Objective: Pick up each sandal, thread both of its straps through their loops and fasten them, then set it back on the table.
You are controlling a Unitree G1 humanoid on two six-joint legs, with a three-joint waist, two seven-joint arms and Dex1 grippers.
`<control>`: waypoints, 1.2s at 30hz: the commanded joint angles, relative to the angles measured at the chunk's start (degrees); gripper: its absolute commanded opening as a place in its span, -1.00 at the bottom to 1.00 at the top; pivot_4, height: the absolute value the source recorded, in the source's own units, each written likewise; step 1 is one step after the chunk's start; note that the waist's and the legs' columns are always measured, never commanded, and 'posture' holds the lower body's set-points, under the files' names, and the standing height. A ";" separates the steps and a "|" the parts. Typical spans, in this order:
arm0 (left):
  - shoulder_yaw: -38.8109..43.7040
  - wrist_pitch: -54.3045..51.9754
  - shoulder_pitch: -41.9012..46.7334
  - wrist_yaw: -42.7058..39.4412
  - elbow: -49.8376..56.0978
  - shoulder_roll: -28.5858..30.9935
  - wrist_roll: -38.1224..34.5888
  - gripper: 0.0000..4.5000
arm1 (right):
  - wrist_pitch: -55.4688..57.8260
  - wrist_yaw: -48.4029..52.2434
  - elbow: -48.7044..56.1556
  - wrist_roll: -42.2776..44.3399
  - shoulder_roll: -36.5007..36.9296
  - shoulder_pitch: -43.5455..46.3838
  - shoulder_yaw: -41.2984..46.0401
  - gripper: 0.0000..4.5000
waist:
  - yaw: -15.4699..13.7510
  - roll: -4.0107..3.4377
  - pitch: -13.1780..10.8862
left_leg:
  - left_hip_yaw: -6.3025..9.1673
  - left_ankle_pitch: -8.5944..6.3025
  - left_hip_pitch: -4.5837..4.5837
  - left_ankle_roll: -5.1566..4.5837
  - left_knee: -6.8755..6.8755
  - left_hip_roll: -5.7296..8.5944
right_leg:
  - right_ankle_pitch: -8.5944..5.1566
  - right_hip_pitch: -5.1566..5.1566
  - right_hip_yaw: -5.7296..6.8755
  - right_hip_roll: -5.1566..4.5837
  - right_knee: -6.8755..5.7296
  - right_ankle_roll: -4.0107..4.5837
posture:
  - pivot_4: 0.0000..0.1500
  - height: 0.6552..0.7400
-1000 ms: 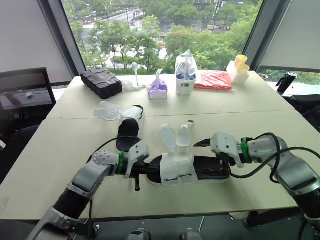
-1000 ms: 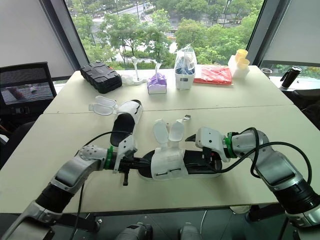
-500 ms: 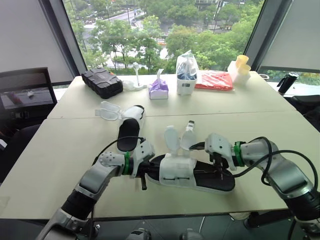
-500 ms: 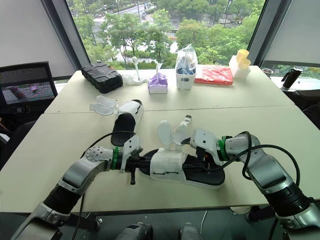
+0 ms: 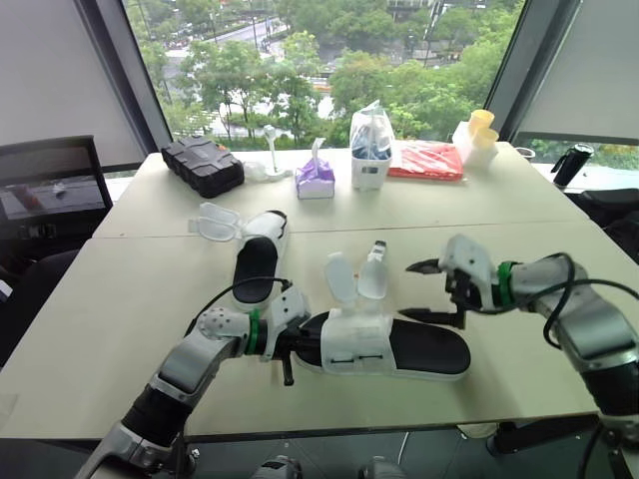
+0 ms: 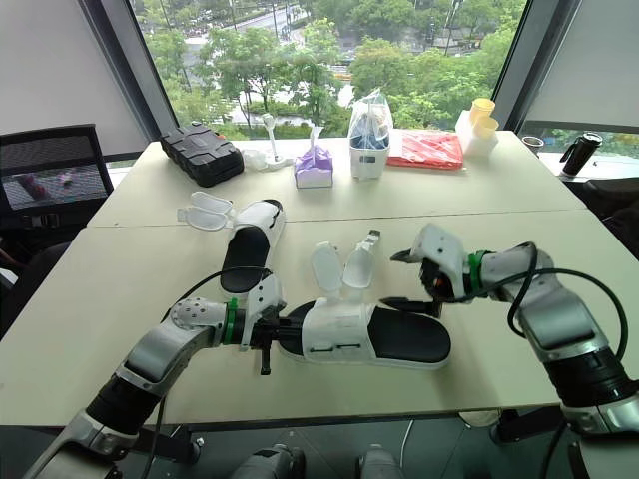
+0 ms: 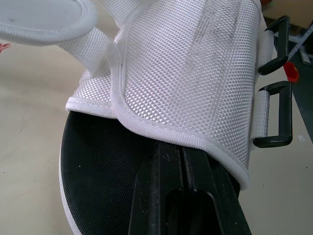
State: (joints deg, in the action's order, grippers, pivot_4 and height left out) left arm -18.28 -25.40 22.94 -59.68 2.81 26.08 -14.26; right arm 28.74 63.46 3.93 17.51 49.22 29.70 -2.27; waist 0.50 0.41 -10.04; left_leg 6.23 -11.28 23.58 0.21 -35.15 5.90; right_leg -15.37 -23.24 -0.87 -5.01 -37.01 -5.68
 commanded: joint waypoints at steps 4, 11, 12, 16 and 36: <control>-1.26 0.18 -1.21 0.11 -0.85 0.12 1.00 -1.00 | 10.15 -2.71 -6.81 4.46 -5.06 6.74 1.59 0.98 | -0.02 0.02 0.01 | 0.01 -0.01 0.00 -0.01 0.01 0.00 | 0.00 -0.01 0.01 0.00 0.01 0.00 | 1.00 1.00; -1.58 0.77 -0.70 0.09 -1.63 -0.19 1.24 -1.00 | 27.04 -9.94 -18.85 8.23 -12.43 16.71 3.54 0.98 | -0.23 -0.02 0.03 | 0.02 -0.01 0.00 -0.02 0.00 0.02 | 0.01 -0.01 0.00 0.00 -0.02 0.01 | 1.00 1.00; -1.64 0.93 -0.52 0.07 -1.95 -0.31 1.33 -1.00 | 30.50 -10.61 -20.95 8.90 -13.28 18.11 3.54 0.98 | -0.31 -0.01 0.03 | 0.04 -0.01 0.00 -0.02 0.01 0.03 | 0.01 -0.01 0.01 -0.01 0.00 0.01 | 1.00 1.00; -1.80 1.63 -0.11 -0.01 -2.83 -0.48 1.64 -1.00 | 36.88 -11.10 -25.08 10.59 -15.41 20.97 3.52 0.98 | -0.25 -0.02 0.03 | 0.03 -0.04 0.00 -0.06 0.03 0.04 | 0.01 -0.01 0.00 -0.02 0.02 0.01 | 1.00 1.00; -2.15 1.75 -0.53 0.55 -2.16 -0.67 1.55 -1.00 | 24.61 -17.26 -57.84 8.39 -28.12 35.27 10.00 0.98 | 0.11 -0.05 0.04 | 0.04 -0.03 -0.02 -0.07 0.01 0.14 | 0.04 -0.01 -0.01 -0.03 -0.06 -0.03 | 1.00 1.00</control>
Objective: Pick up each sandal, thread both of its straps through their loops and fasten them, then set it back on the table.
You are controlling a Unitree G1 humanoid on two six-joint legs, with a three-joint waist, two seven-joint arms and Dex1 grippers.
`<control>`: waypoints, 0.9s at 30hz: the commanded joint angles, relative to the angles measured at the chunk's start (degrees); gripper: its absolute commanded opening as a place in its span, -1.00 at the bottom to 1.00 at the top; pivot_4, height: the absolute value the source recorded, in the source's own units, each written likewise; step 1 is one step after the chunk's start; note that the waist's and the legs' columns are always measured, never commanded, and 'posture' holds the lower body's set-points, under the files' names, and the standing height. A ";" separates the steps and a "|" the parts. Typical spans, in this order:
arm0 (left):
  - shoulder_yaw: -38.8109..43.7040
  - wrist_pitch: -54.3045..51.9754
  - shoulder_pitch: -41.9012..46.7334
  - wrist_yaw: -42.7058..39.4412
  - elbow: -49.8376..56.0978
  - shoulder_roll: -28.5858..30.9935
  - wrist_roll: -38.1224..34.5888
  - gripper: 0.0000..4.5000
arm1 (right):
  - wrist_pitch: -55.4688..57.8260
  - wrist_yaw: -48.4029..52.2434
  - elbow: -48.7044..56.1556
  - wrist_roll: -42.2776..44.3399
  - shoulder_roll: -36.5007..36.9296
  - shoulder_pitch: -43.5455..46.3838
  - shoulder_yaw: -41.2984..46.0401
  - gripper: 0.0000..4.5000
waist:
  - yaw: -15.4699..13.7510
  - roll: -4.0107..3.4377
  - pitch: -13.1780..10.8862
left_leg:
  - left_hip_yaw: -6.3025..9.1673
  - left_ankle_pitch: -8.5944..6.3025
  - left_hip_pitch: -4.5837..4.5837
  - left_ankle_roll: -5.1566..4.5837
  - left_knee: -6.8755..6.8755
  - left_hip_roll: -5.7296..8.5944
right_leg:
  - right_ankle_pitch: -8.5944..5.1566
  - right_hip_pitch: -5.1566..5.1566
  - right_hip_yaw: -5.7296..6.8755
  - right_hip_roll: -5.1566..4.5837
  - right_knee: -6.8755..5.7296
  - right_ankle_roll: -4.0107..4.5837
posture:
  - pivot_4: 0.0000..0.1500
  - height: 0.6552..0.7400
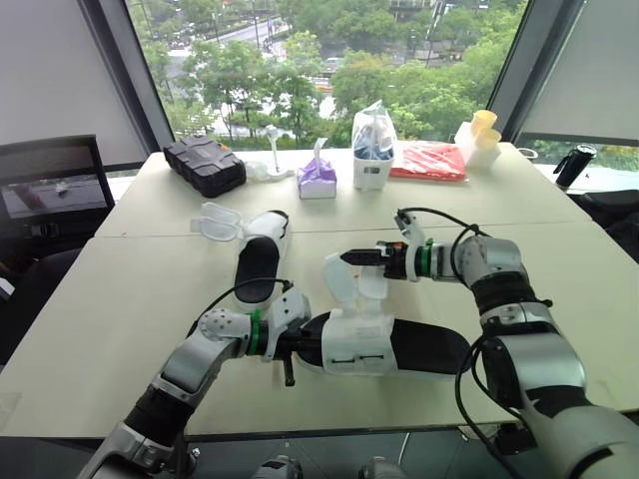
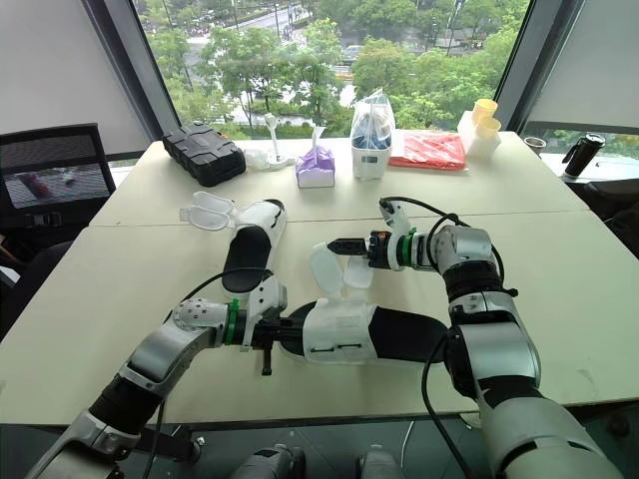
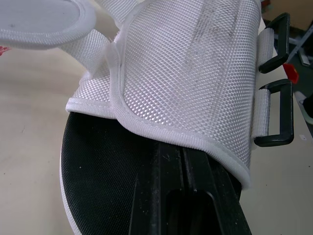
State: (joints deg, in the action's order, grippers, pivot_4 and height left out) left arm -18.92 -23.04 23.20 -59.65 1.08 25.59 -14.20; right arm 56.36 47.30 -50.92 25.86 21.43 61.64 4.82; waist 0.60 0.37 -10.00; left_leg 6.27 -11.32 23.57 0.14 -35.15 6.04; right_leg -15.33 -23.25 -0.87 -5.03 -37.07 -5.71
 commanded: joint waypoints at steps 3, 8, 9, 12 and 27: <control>-1.47 -0.61 -0.81 0.68 -0.43 -0.22 1.52 -1.00 | -6.42 -2.25 -7.68 0.56 -0.70 6.31 5.91 0.98 | 0.04 -0.01 0.00 | 0.00 0.00 0.00 0.00 0.00 0.01 | 0.00 -0.01 0.00 0.00 -0.01 0.00 | 1.00 1.00; -1.62 -0.67 -1.02 0.90 -0.24 -0.44 1.54 -1.00 | -8.55 -2.21 -11.48 -0.19 -0.45 9.23 7.87 0.98 | 0.10 -0.02 0.01 | 0.00 0.00 0.00 0.00 0.01 0.01 | 0.00 -0.02 -0.01 0.00 -0.02 0.00 | 1.00 1.00; -1.66 -0.67 -1.04 0.92 -0.21 -0.49 1.54 -1.00 | -8.73 -2.03 -11.87 -0.30 -0.37 9.55 8.06 0.98 | 0.08 -0.02 0.01 | 0.00 0.00 0.00 0.00 0.02 0.01 | 0.00 -0.03 -0.01 0.01 -0.02 0.00 | 1.00 1.00; -1.68 -0.60 -1.00 0.97 -0.32 -0.61 1.57 -1.00 | -9.10 -1.45 -12.59 -0.43 -0.16 10.21 8.66 0.98 | 0.07 -0.02 0.01 | 0.00 0.00 0.00 0.00 0.01 0.01 | 0.00 -0.02 -0.01 0.00 -0.02 0.00 | 1.00 1.00; -1.68 -0.71 -0.99 0.78 -0.46 -0.79 1.48 -1.00 | 4.49 5.08 9.64 3.42 2.26 5.64 6.76 -0.99 | 0.01 -0.03 0.00 | 0.02 -0.01 0.00 0.01 0.03 0.01 | 0.00 -0.03 -0.01 -0.01 -0.01 0.00 | 1.00 1.00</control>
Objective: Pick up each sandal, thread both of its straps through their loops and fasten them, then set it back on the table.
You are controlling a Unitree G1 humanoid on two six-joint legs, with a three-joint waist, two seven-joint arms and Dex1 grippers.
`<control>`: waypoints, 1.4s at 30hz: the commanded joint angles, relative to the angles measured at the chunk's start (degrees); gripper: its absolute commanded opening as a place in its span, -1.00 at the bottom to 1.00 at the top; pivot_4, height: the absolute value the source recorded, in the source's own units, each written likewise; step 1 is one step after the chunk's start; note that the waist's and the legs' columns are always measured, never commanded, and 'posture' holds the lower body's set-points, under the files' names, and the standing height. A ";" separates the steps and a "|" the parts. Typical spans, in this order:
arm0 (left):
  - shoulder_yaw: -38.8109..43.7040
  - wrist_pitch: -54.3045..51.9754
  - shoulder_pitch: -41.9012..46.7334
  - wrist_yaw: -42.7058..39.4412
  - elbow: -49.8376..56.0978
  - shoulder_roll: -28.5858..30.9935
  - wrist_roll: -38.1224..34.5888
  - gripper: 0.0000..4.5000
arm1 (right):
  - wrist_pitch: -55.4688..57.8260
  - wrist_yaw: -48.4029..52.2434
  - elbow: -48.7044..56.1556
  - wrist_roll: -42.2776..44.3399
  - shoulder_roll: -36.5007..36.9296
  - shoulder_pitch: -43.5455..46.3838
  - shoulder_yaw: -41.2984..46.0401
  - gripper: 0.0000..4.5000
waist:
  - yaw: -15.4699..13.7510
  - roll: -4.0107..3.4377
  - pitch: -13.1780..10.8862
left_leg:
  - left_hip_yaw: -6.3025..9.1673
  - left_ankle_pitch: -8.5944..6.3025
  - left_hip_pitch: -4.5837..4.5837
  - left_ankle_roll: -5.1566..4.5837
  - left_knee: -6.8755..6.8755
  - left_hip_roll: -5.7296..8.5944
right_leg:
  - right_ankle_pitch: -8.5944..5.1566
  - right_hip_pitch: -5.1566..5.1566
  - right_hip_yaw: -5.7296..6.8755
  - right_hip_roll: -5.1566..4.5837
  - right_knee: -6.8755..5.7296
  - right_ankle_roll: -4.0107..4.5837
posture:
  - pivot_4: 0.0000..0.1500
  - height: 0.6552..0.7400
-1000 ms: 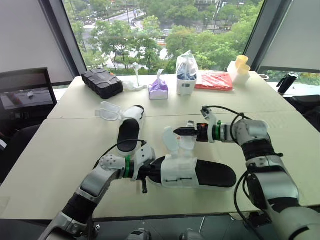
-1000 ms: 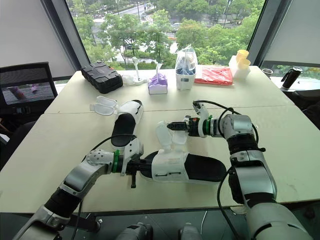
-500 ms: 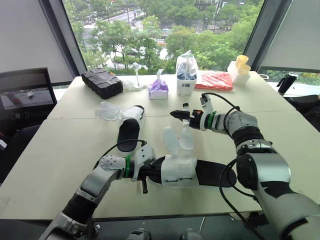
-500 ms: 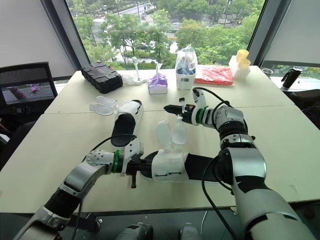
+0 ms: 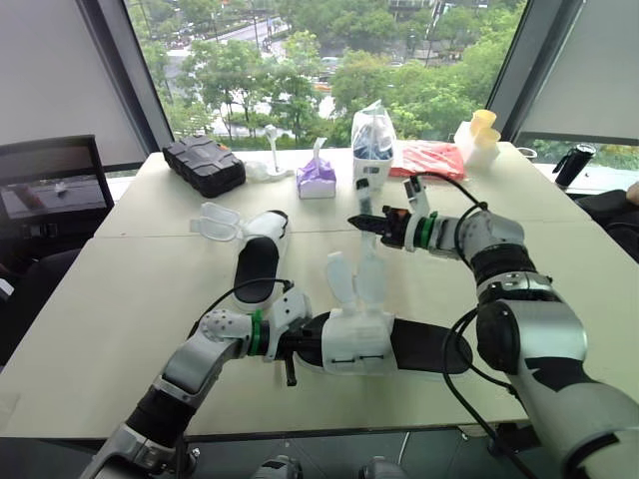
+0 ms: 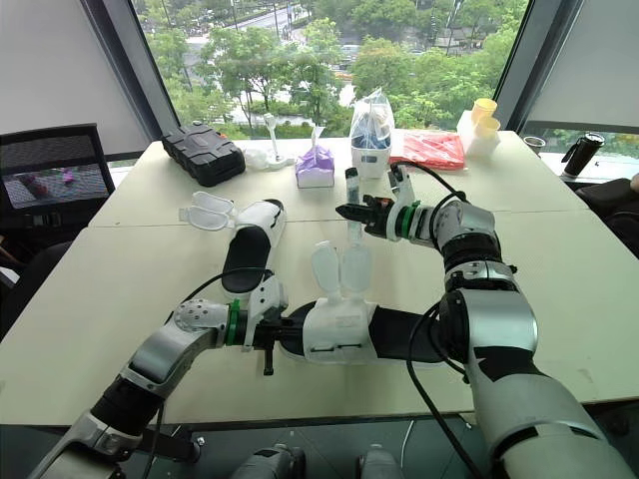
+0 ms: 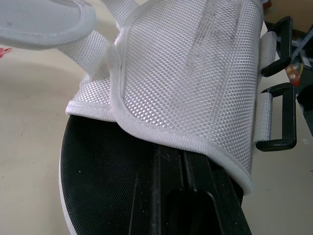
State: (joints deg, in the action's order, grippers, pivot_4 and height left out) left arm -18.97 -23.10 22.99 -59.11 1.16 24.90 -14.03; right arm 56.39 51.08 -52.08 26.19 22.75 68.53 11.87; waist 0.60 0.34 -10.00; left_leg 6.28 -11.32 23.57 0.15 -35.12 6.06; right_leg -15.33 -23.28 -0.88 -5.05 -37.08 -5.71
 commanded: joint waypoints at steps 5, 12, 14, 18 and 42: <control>-1.69 -0.67 -0.78 0.06 -0.73 -0.27 1.37 -1.00 | 7.73 6.47 51.70 9.26 6.68 -18.88 -8.21 -0.99 | -0.22 0.00 0.01 | 0.09 -0.01 0.11 0.00 0.02 0.00 | -0.02 -0.06 0.05 -0.04 0.04 -0.03 | 1.00 1.00; -1.58 -0.62 -0.72 -0.32 -1.02 -0.08 1.40 -1.00 | -14.57 8.83 80.51 0.07 17.09 -41.00 -17.18 -0.99 | -0.36 0.10 0.07 | 0.07 -0.11 0.14 0.09 -0.04 0.00 | -0.14 0.02 0.13 -0.09 0.16 -0.18 | 1.00 1.00; -1.49 -0.67 -0.89 -0.49 -0.89 0.15 1.37 -1.00 | -25.80 8.45 81.24 -5.69 18.37 -44.49 -18.30 -0.99 | 0.03 0.08 0.07 | 0.02 -0.13 0.14 0.11 -0.05 0.00 | -0.14 0.02 0.09 -0.10 0.20 -0.19 | 1.00 1.00; -1.52 -1.08 -1.24 -0.98 -0.54 0.61 1.27 -1.00 | -50.48 11.09 79.12 -15.98 22.01 -50.98 -19.80 -0.99 | -0.11 0.12 0.07 | 0.01 -0.13 0.12 0.12 -0.08 -0.01 | -0.15 0.09 0.11 -0.09 0.26 -0.19 | 1.00 1.00; -1.97 -1.28 -0.07 -2.08 -1.83 0.37 1.47 -1.00 | -122.48 -5.78 58.15 -42.20 25.16 -59.52 -23.29 -0.21 | -0.22 0.14 0.05 | 0.03 -0.06 -0.23 -0.07 -0.03 -0.01 | -0.29 0.43 0.05 -0.02 0.23 -0.03 | 1.00 1.00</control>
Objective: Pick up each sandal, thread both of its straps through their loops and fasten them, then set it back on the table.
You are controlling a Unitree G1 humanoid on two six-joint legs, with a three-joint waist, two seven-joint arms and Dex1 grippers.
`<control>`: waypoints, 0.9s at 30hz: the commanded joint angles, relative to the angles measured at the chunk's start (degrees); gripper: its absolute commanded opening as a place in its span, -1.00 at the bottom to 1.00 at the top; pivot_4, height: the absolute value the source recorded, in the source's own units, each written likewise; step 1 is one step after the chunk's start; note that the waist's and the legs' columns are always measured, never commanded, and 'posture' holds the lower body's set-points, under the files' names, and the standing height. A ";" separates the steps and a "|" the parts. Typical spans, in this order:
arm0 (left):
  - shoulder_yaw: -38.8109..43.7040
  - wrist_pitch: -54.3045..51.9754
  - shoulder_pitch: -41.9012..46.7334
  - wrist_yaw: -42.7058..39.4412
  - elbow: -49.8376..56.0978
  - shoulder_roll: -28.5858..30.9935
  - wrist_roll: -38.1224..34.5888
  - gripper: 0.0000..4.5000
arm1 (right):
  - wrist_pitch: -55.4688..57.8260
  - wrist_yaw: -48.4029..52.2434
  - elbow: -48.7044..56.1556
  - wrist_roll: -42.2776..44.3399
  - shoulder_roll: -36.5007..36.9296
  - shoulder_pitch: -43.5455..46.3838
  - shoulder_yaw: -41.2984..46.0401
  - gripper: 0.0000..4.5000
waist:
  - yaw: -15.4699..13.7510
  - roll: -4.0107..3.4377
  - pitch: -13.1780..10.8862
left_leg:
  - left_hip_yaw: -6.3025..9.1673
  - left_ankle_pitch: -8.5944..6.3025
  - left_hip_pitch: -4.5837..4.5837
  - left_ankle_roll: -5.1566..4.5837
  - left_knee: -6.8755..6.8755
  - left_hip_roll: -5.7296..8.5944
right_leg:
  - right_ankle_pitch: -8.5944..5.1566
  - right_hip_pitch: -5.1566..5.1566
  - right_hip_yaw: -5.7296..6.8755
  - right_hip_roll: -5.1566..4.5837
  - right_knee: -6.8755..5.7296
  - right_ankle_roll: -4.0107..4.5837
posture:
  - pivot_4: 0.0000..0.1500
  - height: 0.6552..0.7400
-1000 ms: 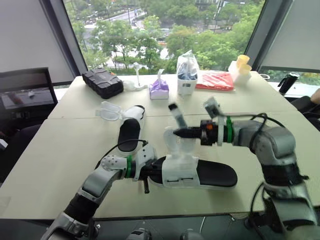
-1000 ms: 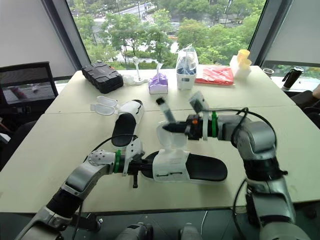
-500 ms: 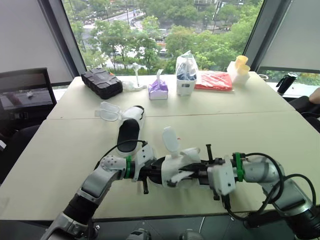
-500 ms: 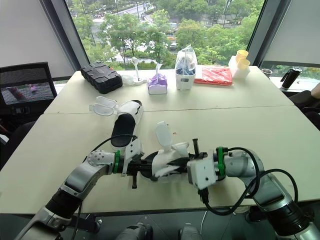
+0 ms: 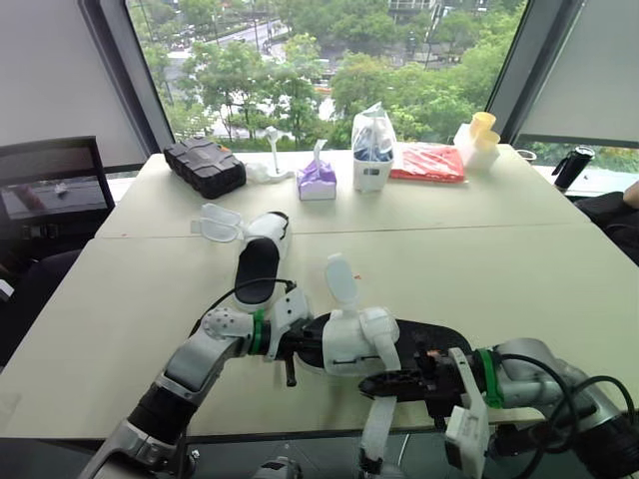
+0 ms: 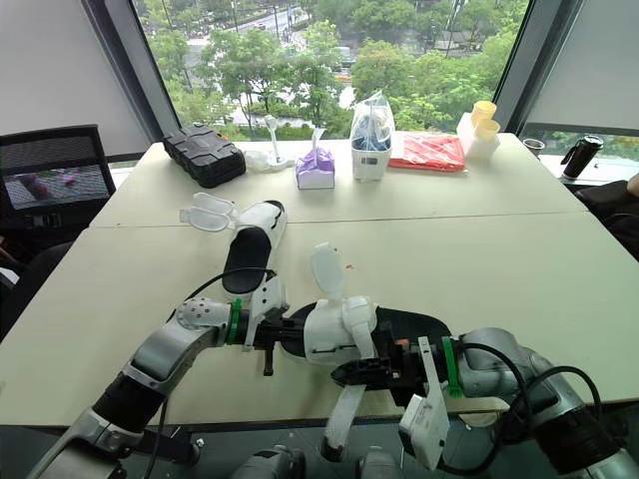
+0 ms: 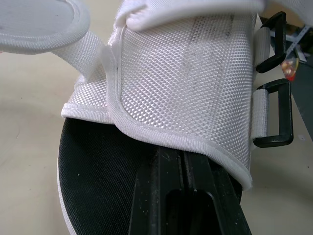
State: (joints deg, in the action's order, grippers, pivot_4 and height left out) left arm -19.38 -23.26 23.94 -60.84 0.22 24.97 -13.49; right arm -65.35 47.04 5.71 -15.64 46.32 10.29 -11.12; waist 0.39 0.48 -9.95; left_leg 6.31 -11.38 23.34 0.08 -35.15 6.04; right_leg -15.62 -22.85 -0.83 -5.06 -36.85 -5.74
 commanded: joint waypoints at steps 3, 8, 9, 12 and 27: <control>-1.52 -1.14 -1.06 -0.28 -1.00 0.13 0.92 -1.00 | -0.99 -3.26 1.05 -1.07 2.84 -3.73 0.29 0.45 | -0.21 0.00 0.00 | 0.01 0.00 0.00 -0.01 0.00 0.01 | 0.00 0.00 -0.01 0.01 -0.01 0.00 | 1.00 1.00; -1.72 -1.28 -1.52 -0.05 -0.57 -0.30 0.85 -1.00 | -0.93 -5.77 -1.49 -1.40 7.79 -8.72 3.65 0.96 | -0.77 -0.01 0.00 | 0.00 0.00 -0.02 -0.01 -0.02 0.00 | -0.01 0.02 -0.04 0.02 -0.02 0.02 | 1.00 1.00; -1.76 -1.32 -1.63 0.03 -0.44 -0.42 0.85 -1.00 | -1.08 -6.64 -3.12 -1.53 8.72 -9.14 4.78 0.96 | -0.76 -0.01 0.00 | -0.01 0.00 -0.04 -0.01 -0.02 0.00 | -0.02 0.03 -0.05 0.02 -0.01 0.04 | 1.00 1.00; -1.83 -1.43 -1.92 0.17 -0.04 -0.64 0.81 -1.00 | -1.14 -8.79 -7.32 -1.99 10.88 -9.40 7.69 0.96 | -0.95 -0.01 0.01 | -0.01 0.00 -0.08 -0.01 -0.02 0.00 | -0.03 0.09 -0.05 0.01 -0.01 0.05 | 1.00 1.00; -2.55 -0.33 -1.70 0.15 -1.32 -1.96 1.71 -1.00 | 85.31 9.47 20.38 71.62 32.29 -26.51 18.31 0.96 | -1.12 -0.24 0.06 | 0.02 -0.09 0.01 -0.16 -0.11 -0.08 | -0.18 0.18 -0.02 -0.09 0.06 0.23 | 1.00 1.00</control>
State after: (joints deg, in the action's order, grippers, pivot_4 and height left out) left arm -19.54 -23.00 23.30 -60.29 -0.24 22.94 -12.96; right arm 12.33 55.57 23.76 49.15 77.88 -16.08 4.92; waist -0.73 0.23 -9.89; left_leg 6.33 -11.51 23.38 -0.05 -35.25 5.94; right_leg -15.81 -22.67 -0.85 -5.16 -36.71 -5.50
